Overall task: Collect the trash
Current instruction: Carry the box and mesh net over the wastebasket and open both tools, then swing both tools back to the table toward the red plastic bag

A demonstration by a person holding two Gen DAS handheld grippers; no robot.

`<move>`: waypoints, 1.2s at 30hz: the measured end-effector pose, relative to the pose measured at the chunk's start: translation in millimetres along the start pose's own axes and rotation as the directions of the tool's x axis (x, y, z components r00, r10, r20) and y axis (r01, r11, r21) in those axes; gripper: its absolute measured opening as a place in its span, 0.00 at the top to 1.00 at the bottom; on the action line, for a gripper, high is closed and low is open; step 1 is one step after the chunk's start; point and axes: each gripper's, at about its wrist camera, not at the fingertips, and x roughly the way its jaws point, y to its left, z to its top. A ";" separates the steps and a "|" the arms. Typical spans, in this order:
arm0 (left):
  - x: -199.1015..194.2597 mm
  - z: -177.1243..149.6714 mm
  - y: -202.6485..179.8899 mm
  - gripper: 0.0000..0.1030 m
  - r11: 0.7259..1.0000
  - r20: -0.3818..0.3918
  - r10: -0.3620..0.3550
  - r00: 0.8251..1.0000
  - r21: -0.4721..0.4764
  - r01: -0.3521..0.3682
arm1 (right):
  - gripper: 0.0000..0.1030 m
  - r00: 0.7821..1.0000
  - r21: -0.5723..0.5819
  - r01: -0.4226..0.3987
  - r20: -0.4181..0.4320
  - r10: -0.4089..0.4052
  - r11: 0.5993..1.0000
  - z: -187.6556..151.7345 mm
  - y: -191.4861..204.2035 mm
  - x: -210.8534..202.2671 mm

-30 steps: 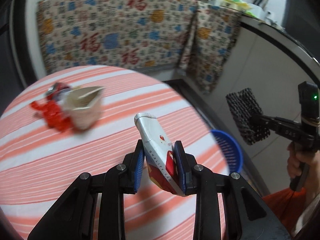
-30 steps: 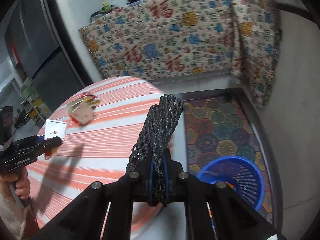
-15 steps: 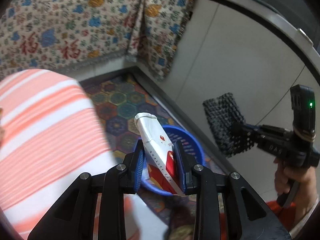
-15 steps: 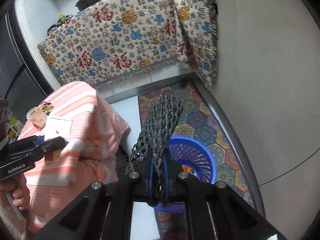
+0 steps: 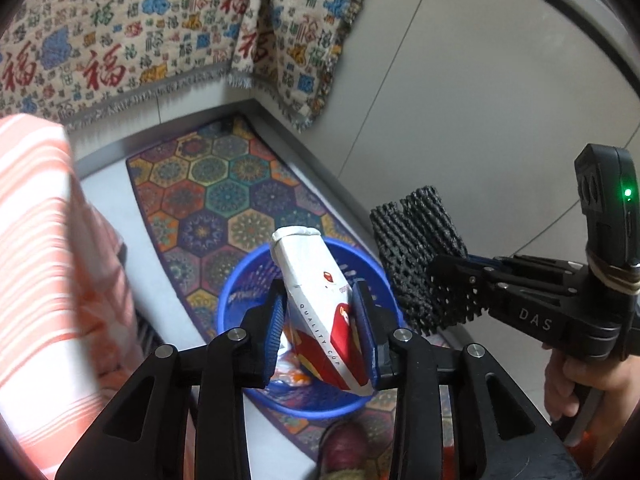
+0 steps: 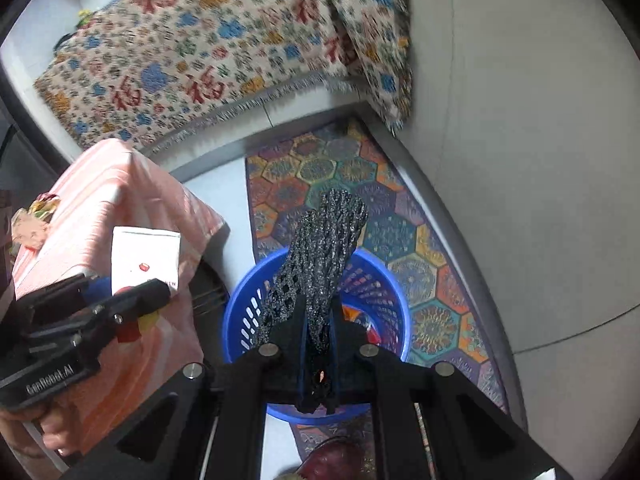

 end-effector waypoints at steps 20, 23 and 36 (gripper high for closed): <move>45.7 3.2 4.7 0.58 1.000 -0.061 0.000 0.998 -0.030 -0.002 | 0.72 0.996 0.091 0.012 -0.090 -0.004 0.996 2.4 -22.9 51.9; 43.0 4.2 5.0 0.58 1.000 -0.051 0.006 0.999 -0.024 -0.008 | 0.70 0.996 0.089 0.010 -0.089 -0.002 0.996 4.0 -21.4 51.8; -63.5 -14.2 5.8 0.47 0.999 0.064 -0.051 0.997 -0.007 0.051 | 0.54 0.996 -0.013 0.089 0.032 -0.089 0.996 26.2 14.1 10.5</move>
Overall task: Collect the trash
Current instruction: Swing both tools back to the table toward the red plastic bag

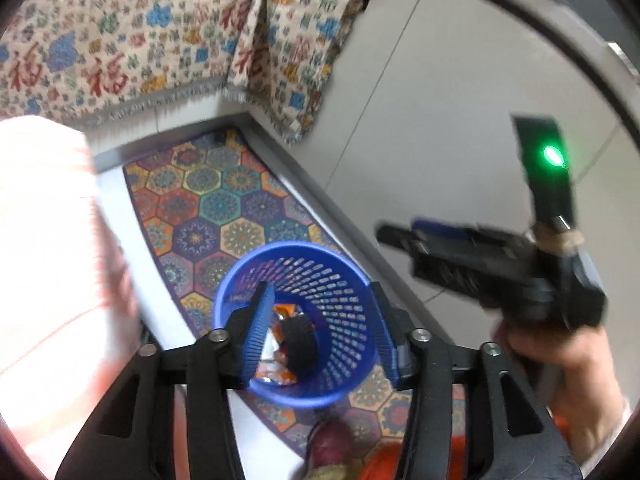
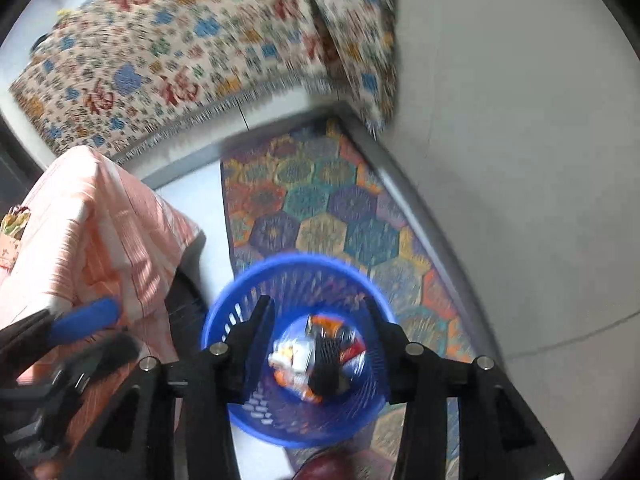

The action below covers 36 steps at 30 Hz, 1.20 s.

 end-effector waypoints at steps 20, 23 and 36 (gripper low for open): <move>-185.5 -104.4 266.7 0.23 0.777 -0.016 0.567 0.823 -0.323 -0.541 | 0.40 0.952 -0.586 -0.248 -0.002 0.305 0.771 -50.8 302.9 -52.6; -187.8 -106.0 289.7 0.04 0.742 -0.034 0.603 0.797 -0.341 -0.577 | 0.38 0.951 -0.620 -0.249 -0.014 0.307 0.744 -55.6 329.1 -45.4; -188.7 -40.3 376.5 0.03 0.719 0.049 0.528 0.848 -0.557 -0.415 | 0.33 0.946 -0.619 -0.266 -0.020 0.324 0.739 -49.7 363.6 -34.6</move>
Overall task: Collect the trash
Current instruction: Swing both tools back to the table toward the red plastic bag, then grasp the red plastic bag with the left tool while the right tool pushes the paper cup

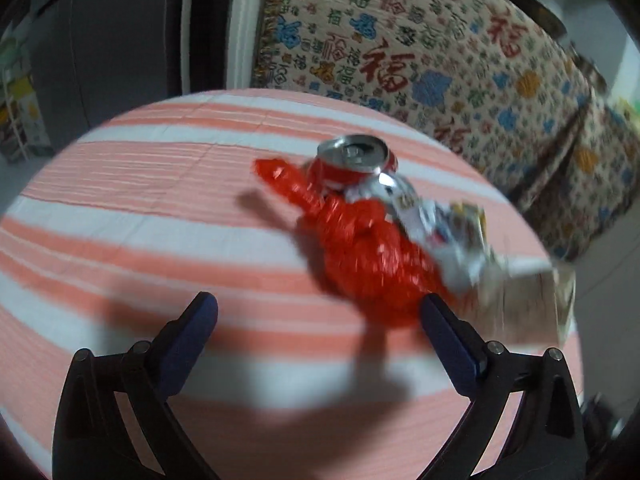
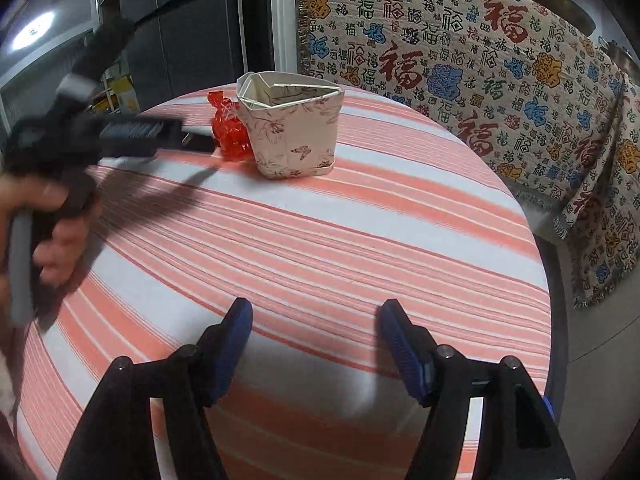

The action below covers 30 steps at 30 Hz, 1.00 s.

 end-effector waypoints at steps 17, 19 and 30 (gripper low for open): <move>-70.2 -61.4 43.9 0.44 0.978 -0.131 -0.008 0.991 0.204 0.035 | 0.29 0.999 0.095 0.018 0.033 -0.021 0.995 24.8 -27.4 4.7; -83.1 -72.9 52.9 0.35 0.979 -0.099 0.011 0.995 0.203 0.010 | 0.29 0.995 0.225 0.005 0.100 -0.028 0.974 43.0 -52.3 -0.1; -111.0 -72.8 74.3 0.27 0.983 -0.017 -0.015 1.000 0.184 0.017 | 0.48 0.955 0.053 -0.293 0.060 0.289 0.955 96.8 5.7 21.9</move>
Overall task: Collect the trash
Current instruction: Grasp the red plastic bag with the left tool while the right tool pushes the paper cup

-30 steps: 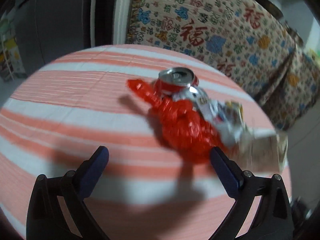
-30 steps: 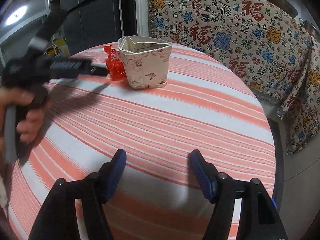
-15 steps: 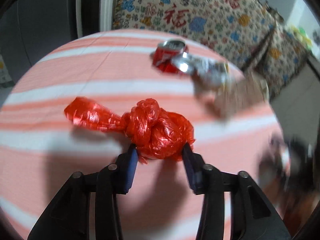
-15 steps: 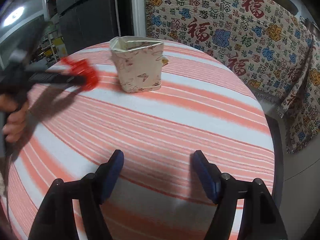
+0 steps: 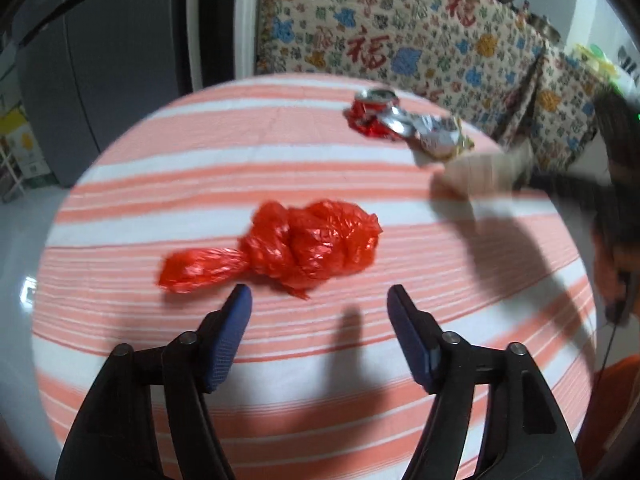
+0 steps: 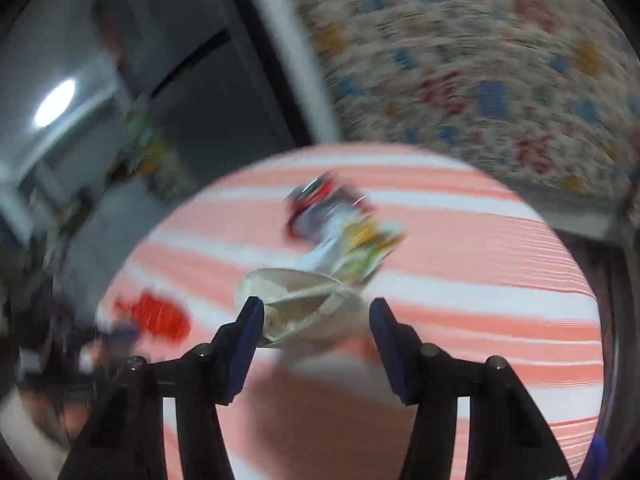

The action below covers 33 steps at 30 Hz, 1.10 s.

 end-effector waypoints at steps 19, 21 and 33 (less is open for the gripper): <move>-2.1 42.1 23.7 0.03 0.994 0.160 0.002 0.987 0.107 -0.019 | 0.17 0.977 -0.368 0.005 -0.198 -0.084 0.930 -134.7 91.6 -5.2; 16.2 38.4 22.1 0.03 0.988 0.039 -0.092 0.995 0.124 0.087 | 0.16 0.978 -0.349 0.005 -0.194 -0.077 0.937 -133.5 86.8 -2.1; -15.4 13.1 -9.1 0.03 0.932 -0.025 -0.239 0.971 0.276 0.237 | 0.17 0.979 0.006 0.199 -0.053 -0.198 0.980 -108.8 31.1 -19.7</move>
